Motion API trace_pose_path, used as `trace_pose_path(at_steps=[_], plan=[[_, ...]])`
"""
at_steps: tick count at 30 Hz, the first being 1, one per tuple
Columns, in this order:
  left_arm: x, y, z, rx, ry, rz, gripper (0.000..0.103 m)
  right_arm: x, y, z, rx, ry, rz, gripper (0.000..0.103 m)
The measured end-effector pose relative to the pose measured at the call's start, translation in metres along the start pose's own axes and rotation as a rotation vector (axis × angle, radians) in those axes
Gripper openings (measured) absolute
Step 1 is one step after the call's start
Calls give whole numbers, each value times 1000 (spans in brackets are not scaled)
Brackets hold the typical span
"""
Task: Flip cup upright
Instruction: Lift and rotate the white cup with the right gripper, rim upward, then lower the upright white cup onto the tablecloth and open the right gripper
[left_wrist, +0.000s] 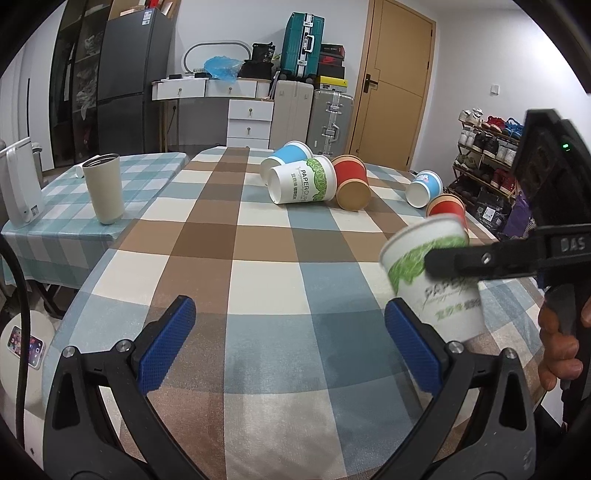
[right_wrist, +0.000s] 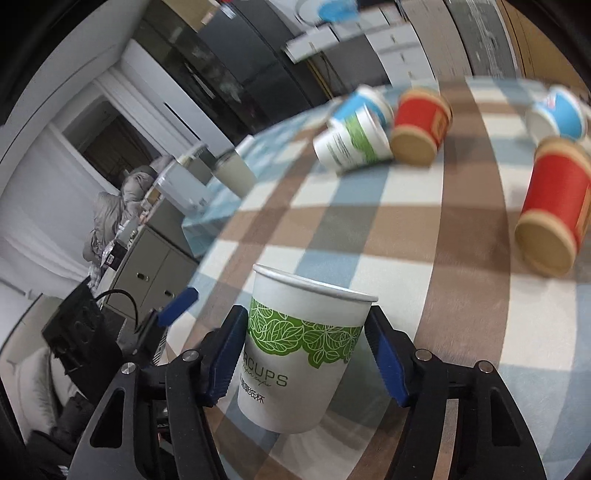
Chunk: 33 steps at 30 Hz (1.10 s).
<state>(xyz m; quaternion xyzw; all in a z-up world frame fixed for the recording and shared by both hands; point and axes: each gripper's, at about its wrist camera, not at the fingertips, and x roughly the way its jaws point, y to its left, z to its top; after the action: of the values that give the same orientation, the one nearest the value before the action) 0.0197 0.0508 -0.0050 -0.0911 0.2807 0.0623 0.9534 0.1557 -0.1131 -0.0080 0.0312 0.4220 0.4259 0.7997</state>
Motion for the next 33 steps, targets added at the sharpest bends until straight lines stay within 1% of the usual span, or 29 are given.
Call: trace_pose_path(at_steps=[3,7,12,20,23,33], plan=[[1,0,0,-2,2,-1,102,-10,14,-3,-122,-96,-115,66],[2,0,-1,-4,3,-3,102,-11,22,-9,-202,-166,-194,66],[4,-2,-3,-11,3,-11,102,-2,23,-8,-232,-221,-245,66],[5,-2,-3,-10,3,-14,102,15,25,-6,-263,-217,-312,66],[5,-3,-3,-7,2,-14,102,21,23,-8,-262,-196,-317,66],[4,-3,-2,-1,-3,-13,102,9,28,-22,-295,-183,-298,65]])
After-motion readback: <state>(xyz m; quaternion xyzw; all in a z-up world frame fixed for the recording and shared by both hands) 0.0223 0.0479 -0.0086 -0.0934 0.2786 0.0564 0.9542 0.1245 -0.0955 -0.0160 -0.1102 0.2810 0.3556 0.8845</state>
